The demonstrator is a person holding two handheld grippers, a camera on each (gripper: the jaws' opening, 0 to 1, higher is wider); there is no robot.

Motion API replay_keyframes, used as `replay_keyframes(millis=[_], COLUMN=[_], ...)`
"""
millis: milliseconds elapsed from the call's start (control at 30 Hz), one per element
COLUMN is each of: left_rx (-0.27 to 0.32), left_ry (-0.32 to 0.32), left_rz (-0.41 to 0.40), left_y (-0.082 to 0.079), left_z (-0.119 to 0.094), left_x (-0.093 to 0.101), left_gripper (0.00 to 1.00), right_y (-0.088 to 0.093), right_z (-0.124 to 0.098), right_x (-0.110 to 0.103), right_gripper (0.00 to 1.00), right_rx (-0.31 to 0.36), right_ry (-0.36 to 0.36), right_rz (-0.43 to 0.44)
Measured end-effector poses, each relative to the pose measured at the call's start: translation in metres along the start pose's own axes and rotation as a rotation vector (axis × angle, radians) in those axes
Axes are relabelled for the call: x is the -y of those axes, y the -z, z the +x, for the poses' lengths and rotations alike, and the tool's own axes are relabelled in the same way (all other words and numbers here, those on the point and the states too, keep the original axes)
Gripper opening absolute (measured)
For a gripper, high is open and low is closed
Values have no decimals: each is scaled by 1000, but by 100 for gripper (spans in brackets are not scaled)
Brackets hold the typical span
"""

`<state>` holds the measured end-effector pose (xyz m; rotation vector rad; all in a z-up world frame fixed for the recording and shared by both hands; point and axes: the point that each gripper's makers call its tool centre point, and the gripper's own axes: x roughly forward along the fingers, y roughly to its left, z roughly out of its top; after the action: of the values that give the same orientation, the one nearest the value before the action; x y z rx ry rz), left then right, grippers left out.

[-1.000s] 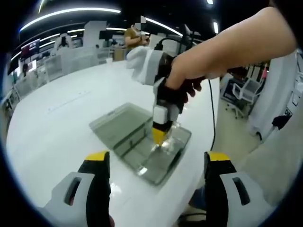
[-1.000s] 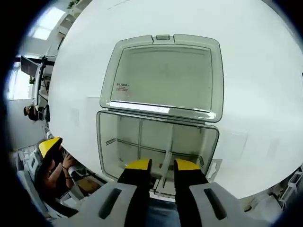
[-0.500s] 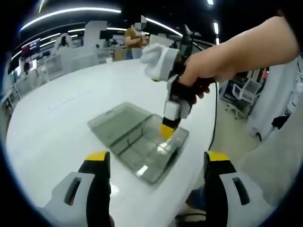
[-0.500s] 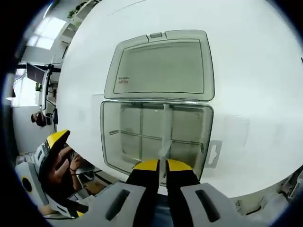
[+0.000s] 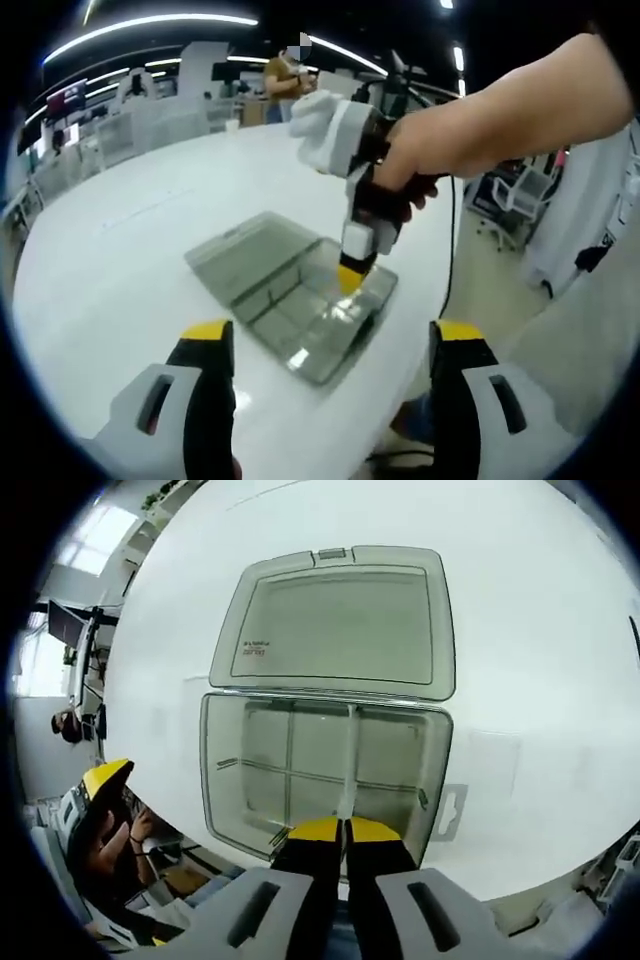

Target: Insert the divider into the dual guide fixture by aligning both edges with the guide slots and pushing it downward to the bottom, including one-sided entry, uneven engagement, binding, and posture correction.

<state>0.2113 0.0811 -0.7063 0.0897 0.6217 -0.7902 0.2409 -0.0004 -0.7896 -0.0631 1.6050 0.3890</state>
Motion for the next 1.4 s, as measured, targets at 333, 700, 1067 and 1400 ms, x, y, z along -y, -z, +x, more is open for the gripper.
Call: replay_keyframes(millis=[333, 700, 1067, 1400], left_rx=[-1, 12, 22, 28], left_ry=[3, -15, -46, -55], left_rz=[-8, -29, -73, -75], left_y=[4, 14, 29, 32], left_z=[1, -10, -24, -33], left_x=[4, 2, -2, -8], left_gripper=[77, 75, 74, 74], right_y=[-2, -4, -3, -18], right_z=[3, 7, 3, -20], right_x=[0, 2, 2, 0], right_gripper=[0, 0, 10, 11], right_rx=[32, 51, 42, 179], right_ry=[64, 121, 98, -3], right_rz=[-53, -88, -197, -292])
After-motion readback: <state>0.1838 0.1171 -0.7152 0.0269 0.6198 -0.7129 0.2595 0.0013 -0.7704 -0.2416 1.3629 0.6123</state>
